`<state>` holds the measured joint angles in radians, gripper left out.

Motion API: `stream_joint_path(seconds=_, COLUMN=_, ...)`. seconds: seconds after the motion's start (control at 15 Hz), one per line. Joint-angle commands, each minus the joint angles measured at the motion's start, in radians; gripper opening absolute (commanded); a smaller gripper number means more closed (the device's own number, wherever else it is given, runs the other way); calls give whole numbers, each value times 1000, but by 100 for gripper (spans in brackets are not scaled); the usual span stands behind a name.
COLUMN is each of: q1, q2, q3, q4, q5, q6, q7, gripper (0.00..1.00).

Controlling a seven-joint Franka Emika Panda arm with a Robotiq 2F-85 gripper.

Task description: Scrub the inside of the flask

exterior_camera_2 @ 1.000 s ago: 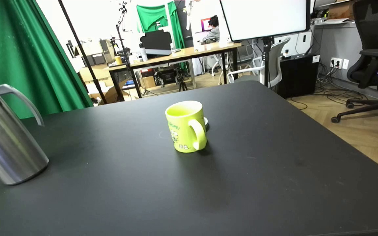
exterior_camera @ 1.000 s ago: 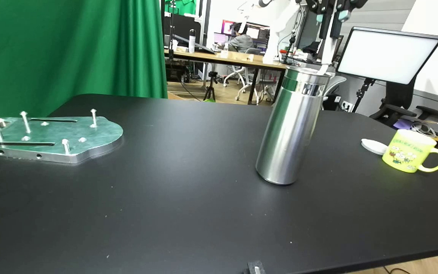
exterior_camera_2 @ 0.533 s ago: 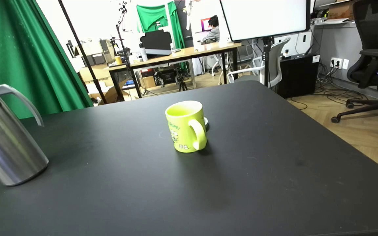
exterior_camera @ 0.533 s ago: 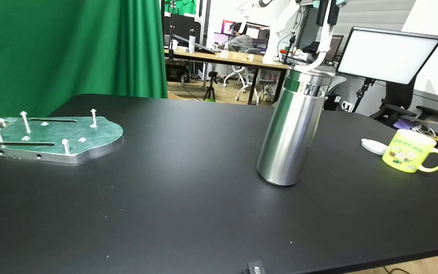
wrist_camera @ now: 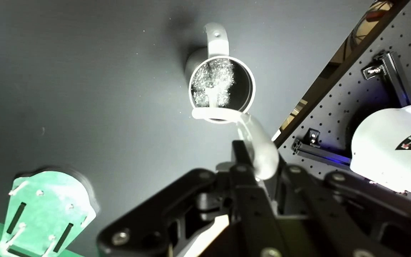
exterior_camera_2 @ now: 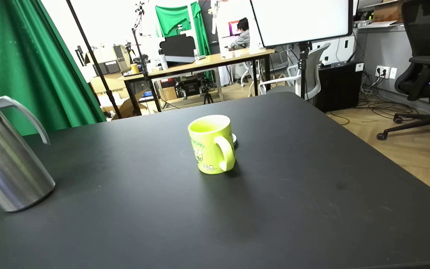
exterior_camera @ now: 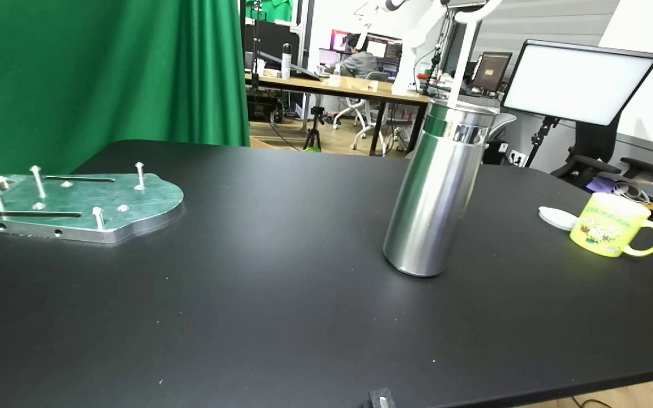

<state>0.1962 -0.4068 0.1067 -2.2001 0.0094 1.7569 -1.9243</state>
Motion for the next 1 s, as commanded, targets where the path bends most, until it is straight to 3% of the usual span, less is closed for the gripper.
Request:
stream_joint_path(seconds=0.0, q1=-1, q2=42, q3=-33, q4=-58, q5=10, q6=70, q7=12, gripper=4)
stream_joint_path(seconds=0.27, q1=-24, q2=153, q3=-56, q4=-122, q5=16, q6=171, q7=21, gripper=4)
stream_joint_path(seconds=0.4, q1=-34, q2=190, q3=-50, q4=-113, q5=0, q6=167, q7=34, gripper=4)
stream_joint_path(seconds=0.93, q1=-9, q2=63, q3=9, q4=64, q5=-77, q6=-75, q7=45, gripper=4)
